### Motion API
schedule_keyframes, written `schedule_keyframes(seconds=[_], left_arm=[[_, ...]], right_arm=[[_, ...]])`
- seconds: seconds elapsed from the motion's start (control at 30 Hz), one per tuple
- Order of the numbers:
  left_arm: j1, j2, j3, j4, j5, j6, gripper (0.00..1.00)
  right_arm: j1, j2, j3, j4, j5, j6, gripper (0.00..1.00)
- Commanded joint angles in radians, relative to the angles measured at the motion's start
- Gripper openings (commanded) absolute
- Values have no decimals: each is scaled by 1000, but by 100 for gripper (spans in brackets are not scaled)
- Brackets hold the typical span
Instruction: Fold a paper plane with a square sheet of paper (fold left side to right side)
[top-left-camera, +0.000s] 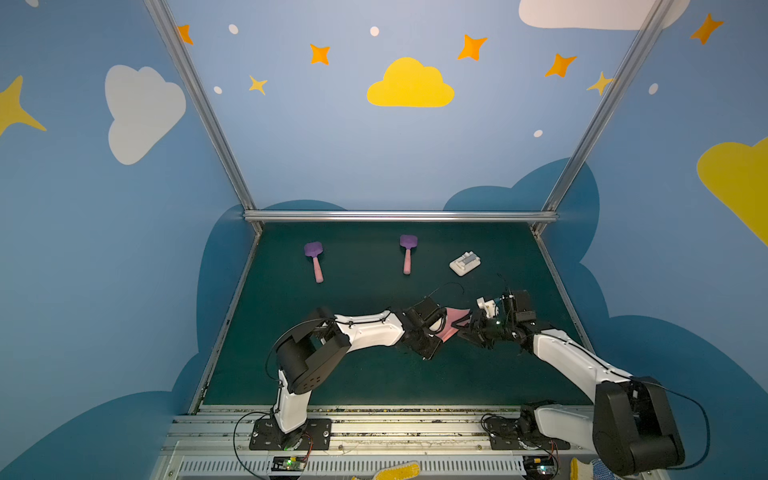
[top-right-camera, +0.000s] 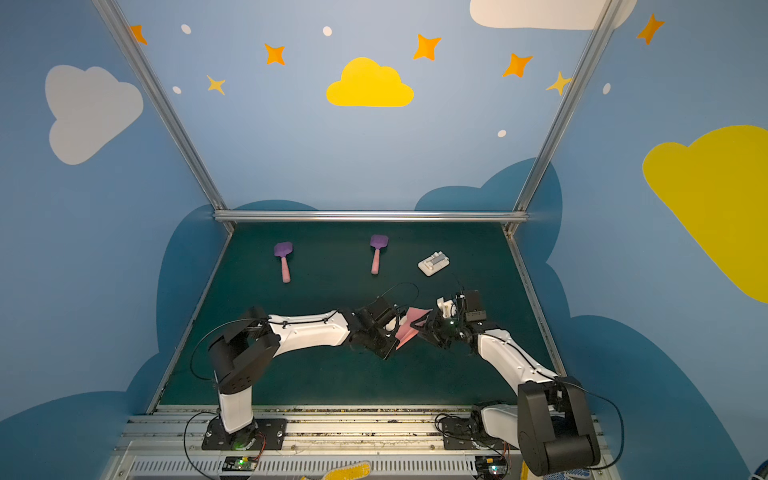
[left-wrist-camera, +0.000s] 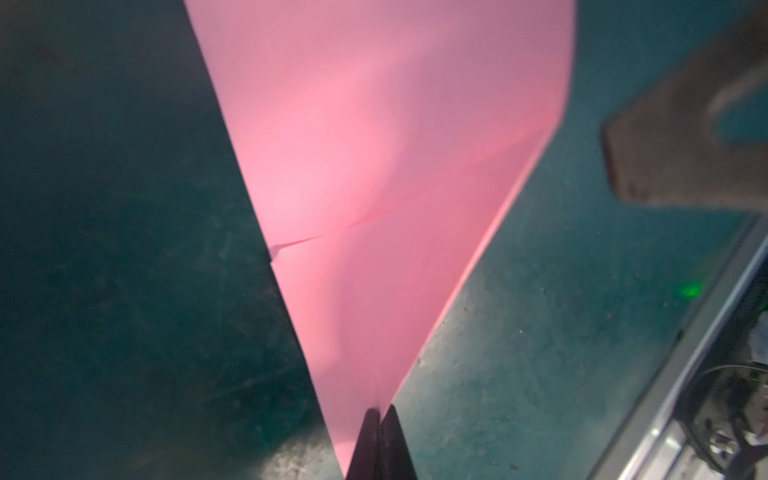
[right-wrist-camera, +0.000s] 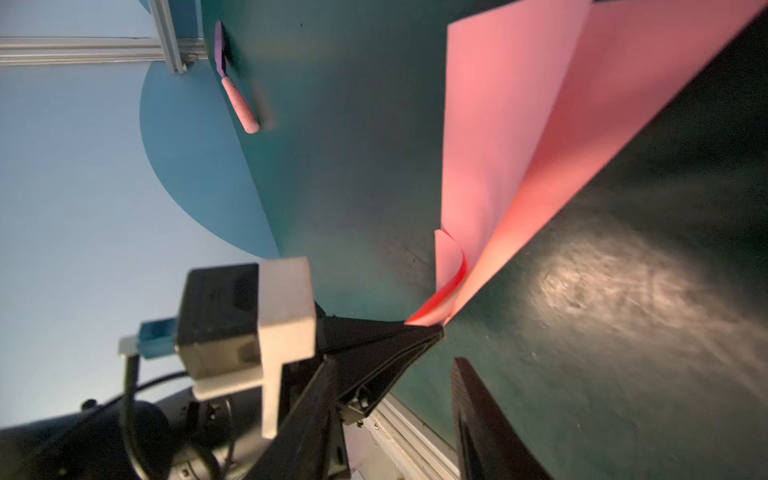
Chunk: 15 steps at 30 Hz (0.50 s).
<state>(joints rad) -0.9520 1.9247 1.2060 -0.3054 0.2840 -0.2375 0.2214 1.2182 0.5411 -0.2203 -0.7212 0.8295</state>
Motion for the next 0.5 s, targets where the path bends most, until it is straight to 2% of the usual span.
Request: schedule_keyframes(seconds=[0.0, 0.07, 0.23, 0.47], left_arm=[[16, 40, 31, -68, 93, -30, 4], [23, 51, 36, -71, 116, -36, 4], [46, 51, 29, -52, 161, -58, 4], [83, 49, 26, -26, 249, -91, 4]], right_arm=[[-2, 2, -40, -51, 10, -58, 38], [0, 14, -54, -44, 10, -77, 30], [17, 50, -58, -29, 12, -107, 16], [66, 120, -33, 15, 16, -107, 8]])
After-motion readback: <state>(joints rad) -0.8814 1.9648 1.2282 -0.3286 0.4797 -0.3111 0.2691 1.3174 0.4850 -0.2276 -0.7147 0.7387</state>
